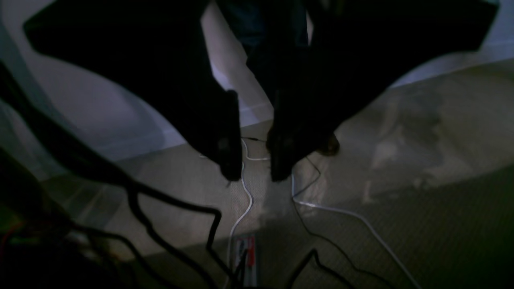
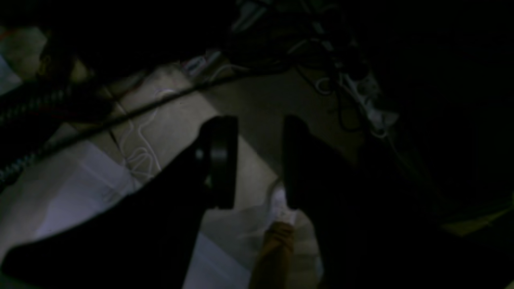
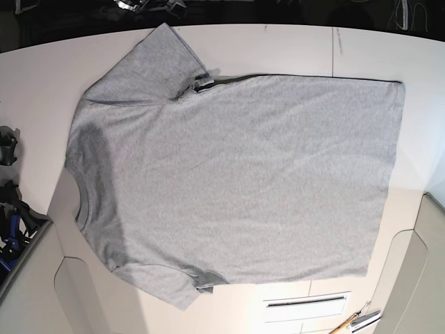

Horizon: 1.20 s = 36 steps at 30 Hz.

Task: Fold the T-shirt properly
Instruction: 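Move both grippers toward the shirt's shoulder corners at the collar edge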

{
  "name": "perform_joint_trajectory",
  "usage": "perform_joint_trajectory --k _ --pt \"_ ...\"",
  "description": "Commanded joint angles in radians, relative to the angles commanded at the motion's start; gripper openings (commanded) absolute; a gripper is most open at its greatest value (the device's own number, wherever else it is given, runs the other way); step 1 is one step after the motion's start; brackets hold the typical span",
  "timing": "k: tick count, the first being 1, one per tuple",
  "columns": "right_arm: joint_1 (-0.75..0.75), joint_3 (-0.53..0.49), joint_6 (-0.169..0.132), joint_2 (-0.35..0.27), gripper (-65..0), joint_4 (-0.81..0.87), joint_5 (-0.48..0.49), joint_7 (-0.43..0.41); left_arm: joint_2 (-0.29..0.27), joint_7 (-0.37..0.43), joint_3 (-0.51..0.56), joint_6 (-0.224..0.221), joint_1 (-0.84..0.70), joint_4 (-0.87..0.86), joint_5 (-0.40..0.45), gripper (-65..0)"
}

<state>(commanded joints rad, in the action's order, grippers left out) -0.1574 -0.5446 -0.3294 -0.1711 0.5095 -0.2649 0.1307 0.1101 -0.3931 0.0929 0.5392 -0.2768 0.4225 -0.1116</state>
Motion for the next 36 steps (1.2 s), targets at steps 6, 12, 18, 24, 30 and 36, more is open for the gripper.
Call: perform_joint_trajectory --k 6,12,18,24,30,36 --pt "-0.197 0.0 0.006 -0.119 -45.6 0.267 0.084 0.0 0.04 0.0 -0.003 -0.011 -0.151 0.241 -0.021 -48.5" --pt "-0.392 0.06 0.012 -0.241 -45.6 0.621 0.201 0.114 0.071 -0.027 -0.004 -0.038 -0.338 0.55 -0.122 -48.5" --pt "-0.578 0.239 -0.021 -0.333 -45.6 1.016 0.327 0.23 0.07 -0.044 -0.128 -0.029 -0.513 0.88 -0.264 -48.5" --pt "-0.715 0.454 -0.124 -0.352 -45.6 1.349 0.552 0.342 0.07 -0.132 -0.331 0.009 -0.632 1.173 -0.365 -48.5" --pt "-0.732 0.692 -0.131 -0.337 -44.7 1.527 0.733 0.363 0.07 -0.287 -0.546 0.103 -0.663 1.369 -0.546 -48.4" --pt "-0.665 0.904 -0.105 -0.288 -36.7 1.527 0.86 0.378 0.074 -0.322 -0.768 0.109 -0.663 1.497 -0.712 -34.3"
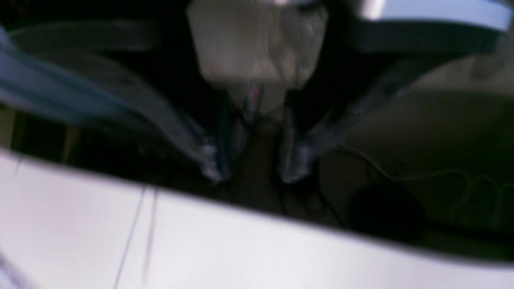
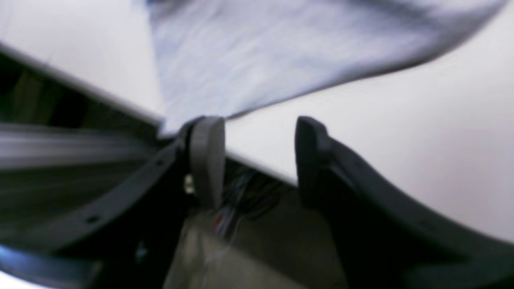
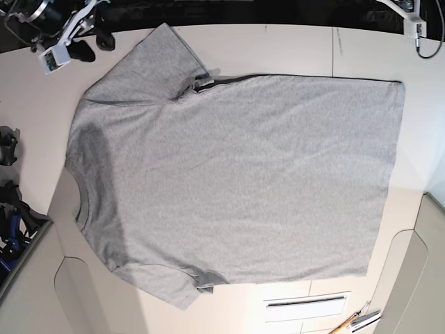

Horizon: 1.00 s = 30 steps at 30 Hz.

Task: Fold the T-shirt properly
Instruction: 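Move both grippers toward the shirt's shoulder corners at the collar edge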

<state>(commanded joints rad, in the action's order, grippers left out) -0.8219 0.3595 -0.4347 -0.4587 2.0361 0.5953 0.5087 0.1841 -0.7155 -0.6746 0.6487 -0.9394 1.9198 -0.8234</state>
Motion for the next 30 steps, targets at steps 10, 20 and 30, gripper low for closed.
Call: perform_joint_trajectory --k 10,20,30 --pt "0.139 0.028 0.053 0.025 -27.7 -0.225 0.032 0.02 0.095 0.035 -0.085 -0.002 0.05 0.037 -0.077 -20.5" --pt "0.151 0.025 0.028 0.123 -27.7 -0.264 0.06 0.031 0.21 0.038 -0.076 -0.037 0.263 -0.215 -0.069 -19.8" --pt "0.168 0.021 0.031 0.18 -27.7 -0.265 0.067 0.031 0.226 0.039 0.006 -0.012 0.323 -0.314 -0.099 -19.8"
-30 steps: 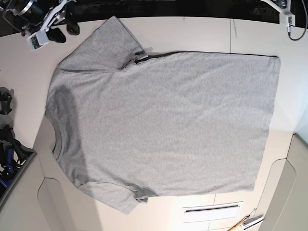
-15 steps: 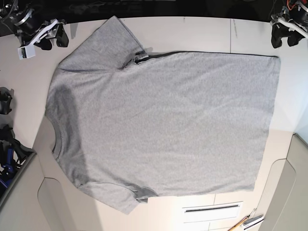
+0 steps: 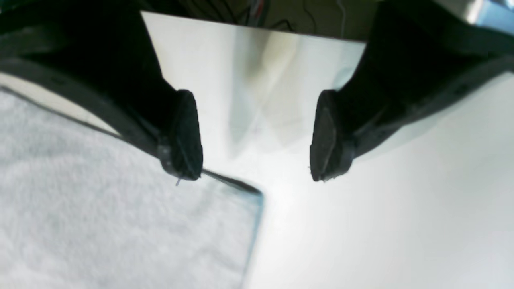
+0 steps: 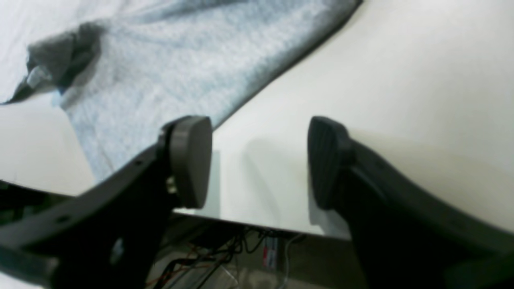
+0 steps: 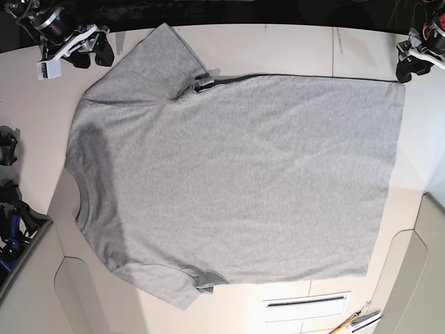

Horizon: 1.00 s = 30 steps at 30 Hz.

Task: Fold the T-shirt properly
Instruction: 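Move both grippers toward the shirt's shoulder corners at the collar edge, then grasp the shirt's shoulder corners with both grippers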

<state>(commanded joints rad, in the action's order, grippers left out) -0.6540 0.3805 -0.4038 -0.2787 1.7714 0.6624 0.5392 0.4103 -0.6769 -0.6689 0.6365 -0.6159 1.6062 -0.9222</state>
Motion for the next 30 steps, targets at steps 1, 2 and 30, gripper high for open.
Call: perform_joint_trajectory --k 1,2,30 --pt "0.0 -0.005 0.0 0.0 -27.7 0.0 0.0 0.0 0.0 0.0 0.019 -0.001 0.004 -0.001 0.01 -19.8" --pt "0.0 -0.01 -0.001 0.002 -27.7 0.0 0.0 0.0 0.0 0.001 0.036 -0.004 0.009 -0.002 0.022 -19.8" --pt "0.026 -0.165 -0.039 0.099 -53.3 0.0 -0.081 -0.031 -0.003 0.126 0.072 -0.022 0.053 -0.045 0.105 -63.2"
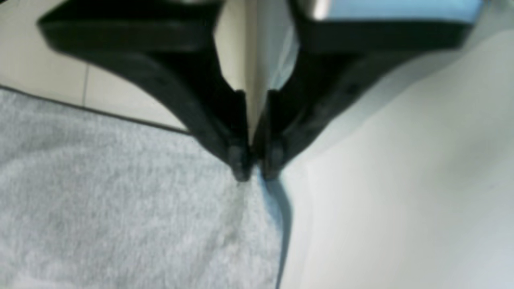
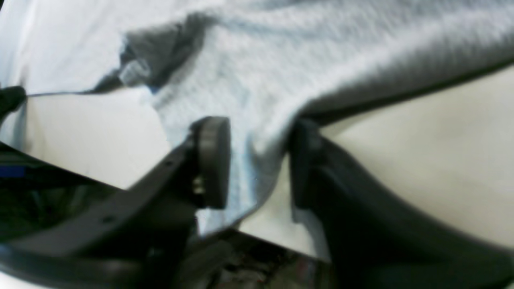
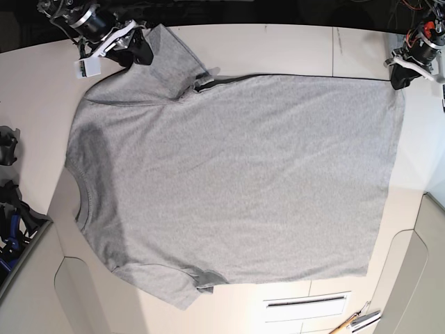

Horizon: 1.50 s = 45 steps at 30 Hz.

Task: Fold the T-shirt properly
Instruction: 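Grasp the shirt's shoulder corners with both grippers, then pull the grasped shoulder edge away from the hem with both grippers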

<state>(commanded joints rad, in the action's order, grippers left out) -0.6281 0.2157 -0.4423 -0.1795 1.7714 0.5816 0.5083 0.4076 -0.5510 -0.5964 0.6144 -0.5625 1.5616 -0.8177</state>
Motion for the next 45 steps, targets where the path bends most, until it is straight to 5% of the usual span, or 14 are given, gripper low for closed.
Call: perform_joint_trajectory --k 3,7,9,13,21,28,36,45 --pt "0.017 0.0 -0.003 0.0 -65.0 0.0 -0.018 -0.003 0.0 0.032 0.0 0.008 0.0 0.0 0.0 -65.0" --pt "0.024 0.001 -0.004 0.0 -65.0 0.002 -0.024 0.001 0.0 0.032 0.0 0.084 0.0 0.001 0.0 -65.0" --pt "0.023 0.003 -0.013 0.0 -65.0 0.004 -0.024 0.005 0.003 0.032 0.0 0.084 0.0 0.001 -0.001 -65.0" --pt "0.015 0.045 -0.09 0.0 -65.0 0.023 0.019 0.046 0.003 0.032 -0.002 0.084 0.0 0.014 -0.005 -65.0" --pt "0.005 0.206 -0.127 0.0 -65.0 0.095 0.213 0.098 0.003 0.032 -0.039 0.084 0.0 0.089 -0.032 -65.0" --pt "0.098 0.238 -0.117 0.0 -65.0 0.147 0.184 0.103 0.0 0.031 -0.04 0.084 0.066 0.116 -0.066 -65.0" --pt "0.295 0.235 -0.114 0.0 -65.0 0.114 0.087 0.101 0.0 0.032 -0.016 0.084 0.218 0.085 0.06 -65.0" --pt "0.613 0.218 -0.116 -0.003 -65.0 -0.139 0.012 0.102 0.0 0.085 0.089 0.084 0.493 -0.173 0.174 -65.0"
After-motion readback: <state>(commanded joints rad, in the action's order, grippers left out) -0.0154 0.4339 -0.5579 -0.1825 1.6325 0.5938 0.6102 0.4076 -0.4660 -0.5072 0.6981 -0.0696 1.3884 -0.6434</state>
